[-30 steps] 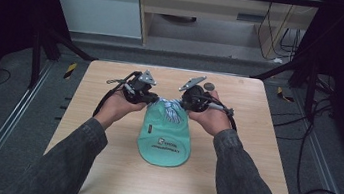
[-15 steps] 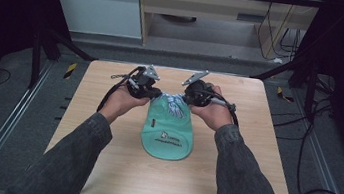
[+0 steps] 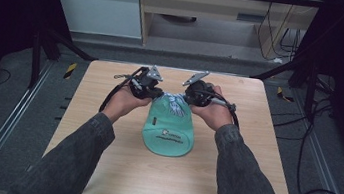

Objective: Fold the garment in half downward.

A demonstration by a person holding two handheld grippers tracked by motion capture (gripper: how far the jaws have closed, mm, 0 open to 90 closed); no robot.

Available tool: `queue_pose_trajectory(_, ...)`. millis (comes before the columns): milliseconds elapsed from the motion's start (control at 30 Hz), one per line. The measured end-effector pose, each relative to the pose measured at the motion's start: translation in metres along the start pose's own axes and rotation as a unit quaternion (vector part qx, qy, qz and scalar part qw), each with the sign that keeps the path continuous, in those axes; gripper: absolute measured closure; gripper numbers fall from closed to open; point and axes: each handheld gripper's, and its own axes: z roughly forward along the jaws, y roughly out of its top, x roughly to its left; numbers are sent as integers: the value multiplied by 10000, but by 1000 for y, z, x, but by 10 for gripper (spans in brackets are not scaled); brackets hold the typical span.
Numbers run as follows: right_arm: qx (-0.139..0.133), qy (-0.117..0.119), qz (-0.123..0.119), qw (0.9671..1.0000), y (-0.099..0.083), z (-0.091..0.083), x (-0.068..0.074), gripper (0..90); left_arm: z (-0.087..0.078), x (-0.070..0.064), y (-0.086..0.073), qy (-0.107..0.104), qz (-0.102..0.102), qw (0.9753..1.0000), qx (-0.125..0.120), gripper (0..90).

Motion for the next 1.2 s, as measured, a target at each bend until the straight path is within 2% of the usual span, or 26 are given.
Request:
queue_pose_trajectory(533, 6, 0, -214, 9998, -18, -8, 24, 844, -2, -22, -11, 44, 132, 9999, 28, 840)
queue_pose_trajectory(667, 2, 3, -212, 9998, -20, -9, 25, 844, 0, -22, -12, 17, 134, 9999, 49, 840)
queue_pose_trajectory(900, -61, -40, -128, 9999, -19, -13, 21, 844, 2, -16, -3, -2, 133, 9999, 37, 840)
queue_pose_trajectory(1200, -75, 7, -254, 9996, -28, -18, 31, 844, -5, -34, -13, -16, 123, 9999, 18, 836)
